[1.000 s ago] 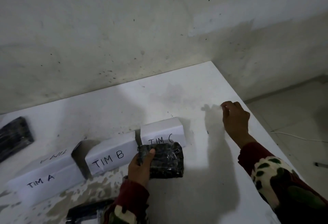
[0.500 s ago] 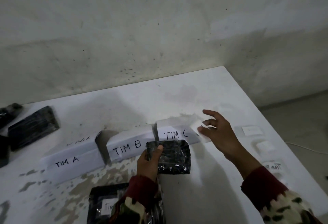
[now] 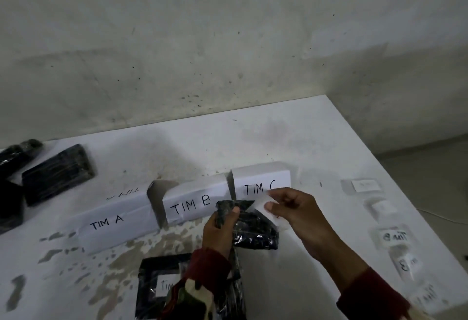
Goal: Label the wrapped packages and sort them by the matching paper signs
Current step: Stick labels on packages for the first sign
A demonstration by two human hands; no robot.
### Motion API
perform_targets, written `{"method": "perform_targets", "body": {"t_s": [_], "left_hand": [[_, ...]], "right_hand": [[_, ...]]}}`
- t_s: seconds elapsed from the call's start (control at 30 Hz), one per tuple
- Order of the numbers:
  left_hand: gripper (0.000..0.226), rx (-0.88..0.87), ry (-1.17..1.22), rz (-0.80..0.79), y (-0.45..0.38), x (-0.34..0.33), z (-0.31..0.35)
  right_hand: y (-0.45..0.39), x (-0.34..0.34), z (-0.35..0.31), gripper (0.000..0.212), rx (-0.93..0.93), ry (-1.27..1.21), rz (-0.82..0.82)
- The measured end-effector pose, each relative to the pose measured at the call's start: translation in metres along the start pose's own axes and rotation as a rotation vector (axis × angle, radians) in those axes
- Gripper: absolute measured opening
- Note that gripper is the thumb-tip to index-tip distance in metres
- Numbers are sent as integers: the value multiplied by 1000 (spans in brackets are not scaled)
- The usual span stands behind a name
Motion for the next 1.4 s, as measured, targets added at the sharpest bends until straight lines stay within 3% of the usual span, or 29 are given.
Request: {"method": "perform_targets", "body": {"t_s": [0.27,0.4,0.5,0.63,0.83,1.1,1.3,1.4], "left_hand": [[12,-30,-12,-12,4,0,-2],[15,-21,26,-34,5,-2,-3],[16,-18,79,-22,6,-1,-4],[18,-7,111,-6,8,-2,-7],[27,1,150,-43,8,-4,-7],[58,-22,178,-95,13,-9,-2],[52,-125,120,-52,14,-6,0],[77,-192,57,-7,15,-7,4]], "right_hand": [[11,-16,14,11,-75,-105,72],[14,-20,18,20,-76,-185,106],[16,-23,19,21,-70,-165,121],[18,-24,19,5,-73,-98,191],[23,-27,20,10,-41,-94,269],[26,-29,26,16,-7,5,348],[26,-30,25,28,27,73,362],[25,-29,25,23,20,80,343]]}}
Point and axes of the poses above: each hand's wrist, its own y-axis away from the middle knuckle, its own x-axis out of the back of the hand, z = x × y, the point moved 4 cm from there along -y, towards the middle knuckle, and after that the axes turned 3 degrees about -z, right-handed, at the moved point
